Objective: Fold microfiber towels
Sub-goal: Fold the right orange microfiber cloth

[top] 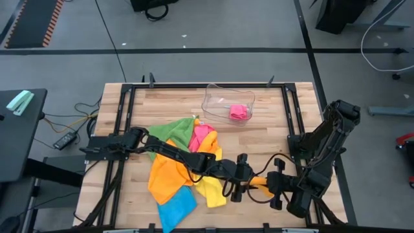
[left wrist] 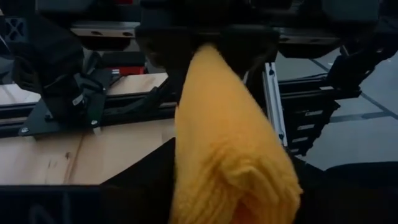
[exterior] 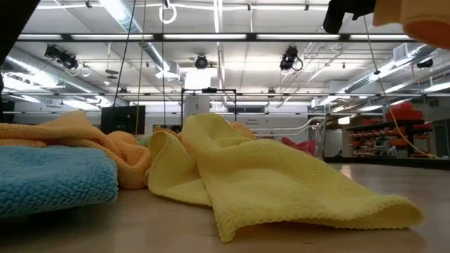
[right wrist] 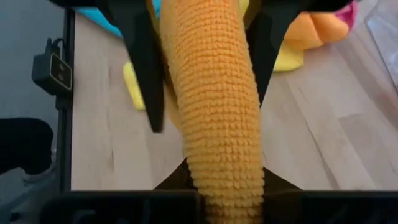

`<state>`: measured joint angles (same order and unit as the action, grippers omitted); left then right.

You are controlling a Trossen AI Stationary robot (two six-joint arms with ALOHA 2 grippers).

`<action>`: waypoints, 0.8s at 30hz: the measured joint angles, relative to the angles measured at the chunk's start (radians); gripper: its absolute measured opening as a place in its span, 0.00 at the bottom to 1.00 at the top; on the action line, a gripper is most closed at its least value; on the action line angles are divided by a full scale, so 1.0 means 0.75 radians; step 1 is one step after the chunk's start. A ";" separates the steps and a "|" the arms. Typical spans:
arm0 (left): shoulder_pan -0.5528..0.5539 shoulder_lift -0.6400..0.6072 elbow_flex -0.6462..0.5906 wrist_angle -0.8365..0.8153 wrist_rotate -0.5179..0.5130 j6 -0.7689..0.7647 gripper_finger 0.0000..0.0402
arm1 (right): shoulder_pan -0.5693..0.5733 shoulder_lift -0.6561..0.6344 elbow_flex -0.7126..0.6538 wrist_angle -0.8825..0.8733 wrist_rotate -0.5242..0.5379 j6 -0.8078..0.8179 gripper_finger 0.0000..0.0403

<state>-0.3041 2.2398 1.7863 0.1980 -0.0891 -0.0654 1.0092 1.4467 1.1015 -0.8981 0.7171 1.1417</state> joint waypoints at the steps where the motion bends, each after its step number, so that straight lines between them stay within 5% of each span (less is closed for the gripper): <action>1: 0.000 0.000 0.000 -0.001 0.000 0.000 0.47 | 0.000 0.000 0.000 0.004 0.006 0.000 0.09; 14: 0.013 0.000 0.000 0.000 0.041 0.034 0.23 | 0.003 0.000 0.000 0.039 0.052 -0.095 0.11; 24: 0.142 -0.001 0.000 -0.019 0.370 -0.049 0.08 | 0.002 -0.006 0.002 -0.062 -0.057 -0.085 0.35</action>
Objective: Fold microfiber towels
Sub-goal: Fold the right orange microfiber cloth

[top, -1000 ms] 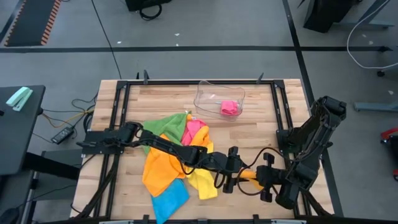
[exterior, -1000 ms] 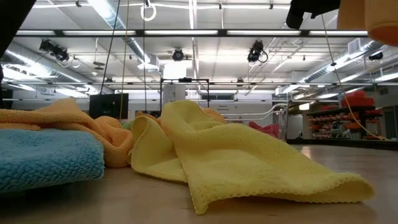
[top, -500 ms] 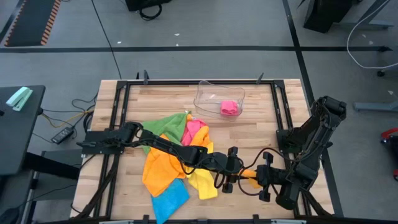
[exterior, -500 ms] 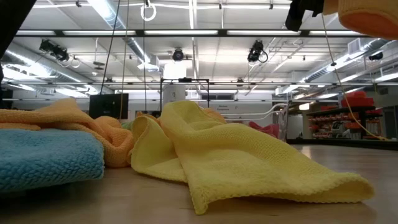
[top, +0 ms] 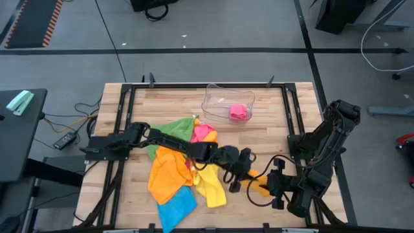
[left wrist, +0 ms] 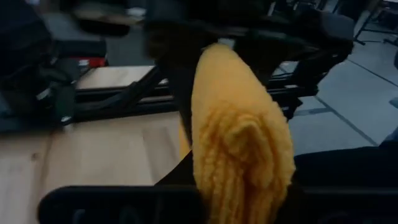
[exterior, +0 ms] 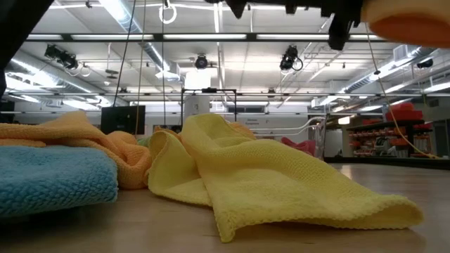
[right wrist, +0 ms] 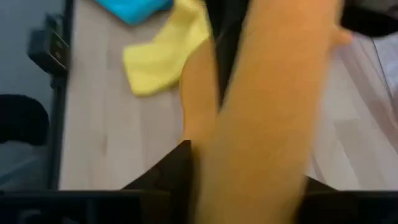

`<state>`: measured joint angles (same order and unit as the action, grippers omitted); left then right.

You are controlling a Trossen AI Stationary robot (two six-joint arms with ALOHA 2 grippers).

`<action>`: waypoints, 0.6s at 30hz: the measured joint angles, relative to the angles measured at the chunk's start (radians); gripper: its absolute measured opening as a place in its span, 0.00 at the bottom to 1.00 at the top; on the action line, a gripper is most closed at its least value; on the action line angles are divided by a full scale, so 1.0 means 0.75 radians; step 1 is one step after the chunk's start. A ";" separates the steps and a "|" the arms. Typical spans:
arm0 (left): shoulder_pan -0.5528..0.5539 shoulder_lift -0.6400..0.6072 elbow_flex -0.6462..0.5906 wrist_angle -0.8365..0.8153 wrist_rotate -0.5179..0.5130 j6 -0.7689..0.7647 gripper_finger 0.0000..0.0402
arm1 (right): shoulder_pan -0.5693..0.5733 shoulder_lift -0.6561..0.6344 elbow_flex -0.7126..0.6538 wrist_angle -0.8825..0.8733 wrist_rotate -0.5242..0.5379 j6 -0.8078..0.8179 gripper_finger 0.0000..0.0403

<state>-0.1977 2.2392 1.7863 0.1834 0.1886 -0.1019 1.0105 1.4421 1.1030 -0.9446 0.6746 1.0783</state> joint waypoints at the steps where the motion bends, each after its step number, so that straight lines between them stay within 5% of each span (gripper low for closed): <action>1: 0.015 -0.001 0.000 -0.017 0.005 0.000 0.07 | 0.000 -0.004 0.000 -0.040 -0.013 0.026 0.38; 8: 0.119 -0.010 0.000 -0.278 0.002 0.113 0.10 | 0.022 -0.052 0.000 -0.405 -0.039 0.188 0.48; 18: 0.286 -0.142 0.000 -0.731 -0.100 0.370 0.08 | 0.026 -0.099 -0.001 -0.739 0.030 0.340 0.48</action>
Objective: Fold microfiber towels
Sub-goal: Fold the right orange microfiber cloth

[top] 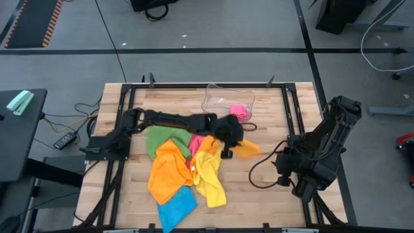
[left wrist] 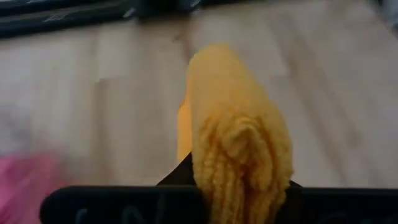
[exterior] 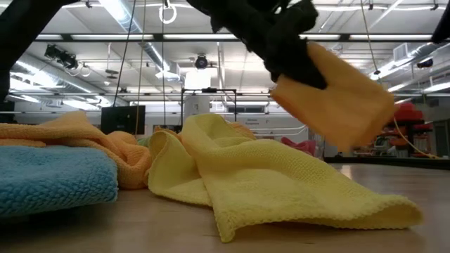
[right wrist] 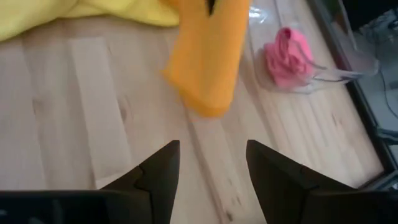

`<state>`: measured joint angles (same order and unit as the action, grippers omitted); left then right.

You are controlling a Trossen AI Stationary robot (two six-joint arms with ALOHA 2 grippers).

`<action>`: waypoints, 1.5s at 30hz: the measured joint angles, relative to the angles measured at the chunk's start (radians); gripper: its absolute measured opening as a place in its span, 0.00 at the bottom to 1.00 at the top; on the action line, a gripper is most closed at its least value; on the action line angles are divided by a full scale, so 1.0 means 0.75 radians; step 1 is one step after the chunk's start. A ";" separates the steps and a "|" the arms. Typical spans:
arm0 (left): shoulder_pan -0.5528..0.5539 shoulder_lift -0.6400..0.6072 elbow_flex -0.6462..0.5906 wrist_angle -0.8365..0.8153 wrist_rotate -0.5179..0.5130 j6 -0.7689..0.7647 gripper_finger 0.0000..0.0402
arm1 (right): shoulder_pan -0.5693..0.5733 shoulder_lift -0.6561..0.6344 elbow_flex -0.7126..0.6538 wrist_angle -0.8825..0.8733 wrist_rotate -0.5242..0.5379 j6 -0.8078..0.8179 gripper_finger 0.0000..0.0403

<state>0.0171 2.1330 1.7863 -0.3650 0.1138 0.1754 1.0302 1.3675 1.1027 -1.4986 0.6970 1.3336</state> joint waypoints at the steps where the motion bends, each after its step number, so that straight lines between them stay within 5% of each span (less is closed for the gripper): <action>1: 0.014 -0.022 0.000 -0.049 -0.034 0.026 0.08 | 0.001 -0.003 0.000 -0.003 0.015 0.001 0.48; 15: 0.219 -0.226 0.001 -0.269 -0.490 0.299 0.08 | -0.020 -0.003 -0.005 0.002 0.323 -0.007 0.48; 23: 0.318 -0.226 0.001 -0.219 -0.721 0.516 0.09 | -0.131 -0.002 -0.101 0.007 0.341 -0.006 0.48; 33: 0.425 -0.135 0.001 -0.058 -0.744 0.780 0.09 | -0.244 -0.002 -0.180 0.005 0.342 -0.016 0.48; 39: 0.443 -0.048 0.000 0.014 -0.890 0.942 0.08 | -0.275 -0.002 -0.192 0.007 0.342 -0.022 0.48; 45: 0.387 0.028 0.000 -0.087 -0.898 0.953 0.10 | -0.279 -0.002 -0.192 0.022 0.341 -0.018 0.48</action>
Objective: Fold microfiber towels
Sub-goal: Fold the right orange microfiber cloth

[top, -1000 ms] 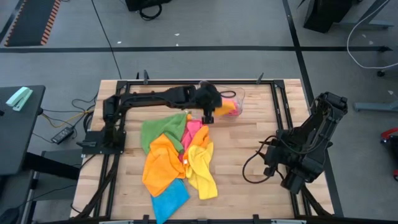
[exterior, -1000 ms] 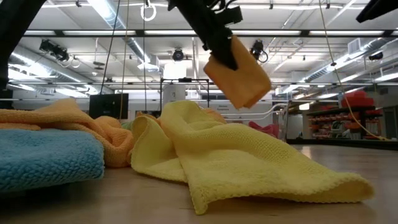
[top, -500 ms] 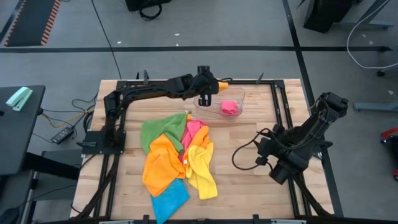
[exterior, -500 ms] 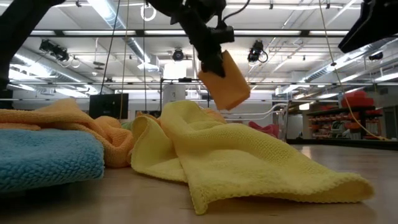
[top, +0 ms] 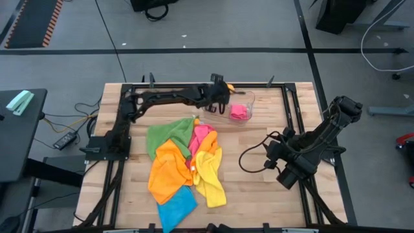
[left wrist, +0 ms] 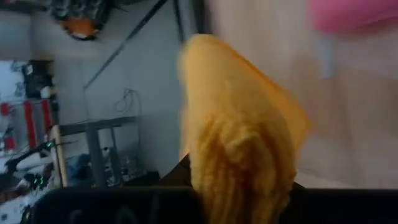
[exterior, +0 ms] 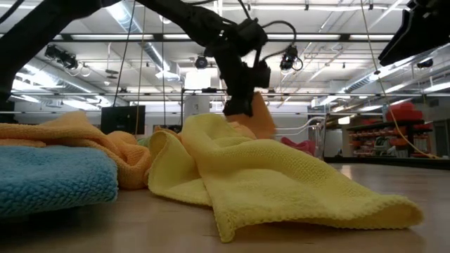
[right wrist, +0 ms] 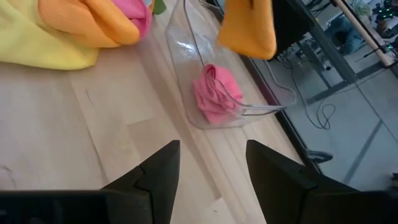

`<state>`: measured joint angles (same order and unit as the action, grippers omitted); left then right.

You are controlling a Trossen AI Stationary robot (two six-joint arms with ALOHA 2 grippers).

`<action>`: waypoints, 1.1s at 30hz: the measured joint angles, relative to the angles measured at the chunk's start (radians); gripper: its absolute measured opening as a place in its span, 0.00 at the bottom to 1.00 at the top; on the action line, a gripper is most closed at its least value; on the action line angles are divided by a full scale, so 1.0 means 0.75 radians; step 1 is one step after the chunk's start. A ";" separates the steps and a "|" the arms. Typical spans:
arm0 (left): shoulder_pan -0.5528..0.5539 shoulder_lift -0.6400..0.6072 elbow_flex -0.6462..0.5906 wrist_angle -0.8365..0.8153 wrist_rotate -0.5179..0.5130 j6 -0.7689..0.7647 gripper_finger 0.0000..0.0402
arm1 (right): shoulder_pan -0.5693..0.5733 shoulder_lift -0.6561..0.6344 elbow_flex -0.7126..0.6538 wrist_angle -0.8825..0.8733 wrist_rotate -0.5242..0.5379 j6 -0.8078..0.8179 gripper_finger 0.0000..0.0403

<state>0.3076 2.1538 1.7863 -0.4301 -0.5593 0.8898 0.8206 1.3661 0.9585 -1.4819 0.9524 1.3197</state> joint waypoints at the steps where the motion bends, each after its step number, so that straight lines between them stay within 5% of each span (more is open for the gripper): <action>1: -0.009 0.013 0.000 -0.030 0.002 0.000 0.11 | 0.001 0.001 0.000 0.007 -0.002 0.000 0.48; 14: -0.079 0.023 0.005 -0.036 -0.014 0.010 0.10 | 0.001 0.000 0.000 0.067 -0.016 -0.004 0.48; 19: -0.053 -0.009 0.143 -0.343 0.171 -0.089 0.08 | 0.001 0.000 0.000 0.077 -0.024 -0.009 0.48; 27: 0.035 -0.013 0.410 -0.620 0.744 -0.296 0.09 | 0.000 0.000 -0.028 0.158 0.080 -0.036 0.48; 33: 0.001 -0.012 0.504 -0.681 0.780 -0.358 0.08 | -0.028 -0.056 -0.108 0.192 0.261 0.022 0.48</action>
<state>0.3084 2.1445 2.1644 -0.9406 0.0258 0.6212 0.7997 1.3243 0.8777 -1.3378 1.1480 1.3359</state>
